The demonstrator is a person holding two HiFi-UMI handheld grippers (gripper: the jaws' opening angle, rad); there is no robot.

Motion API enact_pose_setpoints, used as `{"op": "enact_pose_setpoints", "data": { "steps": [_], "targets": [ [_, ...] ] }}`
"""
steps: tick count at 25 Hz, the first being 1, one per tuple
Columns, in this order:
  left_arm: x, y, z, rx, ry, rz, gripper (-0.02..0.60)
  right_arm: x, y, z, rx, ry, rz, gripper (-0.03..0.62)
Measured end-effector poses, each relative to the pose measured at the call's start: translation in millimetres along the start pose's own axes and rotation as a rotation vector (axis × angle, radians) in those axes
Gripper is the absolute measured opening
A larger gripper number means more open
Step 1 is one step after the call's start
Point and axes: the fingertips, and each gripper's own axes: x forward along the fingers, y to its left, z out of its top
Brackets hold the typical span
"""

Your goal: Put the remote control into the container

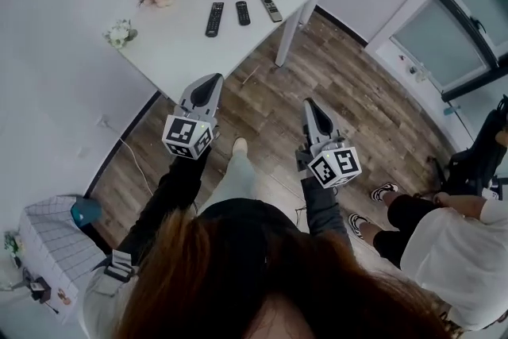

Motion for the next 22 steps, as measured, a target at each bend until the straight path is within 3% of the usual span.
{"op": "enact_pose_setpoints", "data": {
  "steps": [5,10,22],
  "targets": [
    [39.1,10.0,-11.0,-0.038,-0.016,0.015,0.009,8.9,-26.7,-7.3,-0.003,0.052,-0.018,0.02],
    [50.1,25.4,-24.2,-0.03,0.027,0.033,0.009,29.4,-32.5,-8.2,0.008,0.05,0.001,0.02],
    [79.0,93.0,-6.7,-0.025,0.006,0.103,0.009,106.6,-64.5,8.1,0.002,0.024,0.008,0.02]
  ]
}}
